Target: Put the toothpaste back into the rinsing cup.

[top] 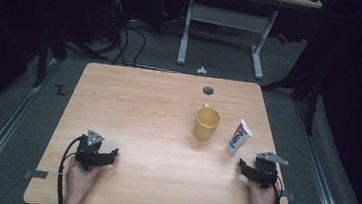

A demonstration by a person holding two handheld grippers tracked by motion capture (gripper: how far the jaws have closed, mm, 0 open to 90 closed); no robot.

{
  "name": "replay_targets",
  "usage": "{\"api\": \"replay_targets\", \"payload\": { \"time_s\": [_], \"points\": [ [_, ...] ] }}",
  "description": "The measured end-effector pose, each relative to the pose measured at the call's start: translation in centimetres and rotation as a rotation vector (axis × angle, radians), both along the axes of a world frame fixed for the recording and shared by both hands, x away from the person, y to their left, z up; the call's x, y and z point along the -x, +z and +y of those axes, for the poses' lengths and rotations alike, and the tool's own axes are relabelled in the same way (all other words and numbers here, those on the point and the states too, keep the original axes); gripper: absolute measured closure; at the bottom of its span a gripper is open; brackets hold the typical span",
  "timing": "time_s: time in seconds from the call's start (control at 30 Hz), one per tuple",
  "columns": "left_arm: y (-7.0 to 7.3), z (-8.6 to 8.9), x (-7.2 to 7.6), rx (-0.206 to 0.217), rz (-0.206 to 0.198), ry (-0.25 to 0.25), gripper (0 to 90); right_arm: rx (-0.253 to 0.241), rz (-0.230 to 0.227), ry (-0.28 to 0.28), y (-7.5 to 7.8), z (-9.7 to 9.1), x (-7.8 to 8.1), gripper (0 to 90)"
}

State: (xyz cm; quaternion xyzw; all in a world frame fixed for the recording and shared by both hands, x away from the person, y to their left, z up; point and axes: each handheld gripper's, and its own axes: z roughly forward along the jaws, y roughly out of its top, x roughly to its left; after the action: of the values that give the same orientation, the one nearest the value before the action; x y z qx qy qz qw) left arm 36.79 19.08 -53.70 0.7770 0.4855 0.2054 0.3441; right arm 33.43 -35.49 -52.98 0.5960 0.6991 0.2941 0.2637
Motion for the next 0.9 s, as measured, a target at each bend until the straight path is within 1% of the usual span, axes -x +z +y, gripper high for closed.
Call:
{"api": "replay_targets", "payload": {
  "time_s": [0.57,0.9],
  "points": [
    [0.00,0.00,-0.01,0.000,0.000,0.000,19.6,0.001,0.000,0.000,0.00,0.01,-0.01,32.6],
    [0.00,0.00,-0.01,0.000,0.000,0.000,19.6,0.001,0.007,0.000,0.06,0.14,0.03,31.6]
  ]
}}
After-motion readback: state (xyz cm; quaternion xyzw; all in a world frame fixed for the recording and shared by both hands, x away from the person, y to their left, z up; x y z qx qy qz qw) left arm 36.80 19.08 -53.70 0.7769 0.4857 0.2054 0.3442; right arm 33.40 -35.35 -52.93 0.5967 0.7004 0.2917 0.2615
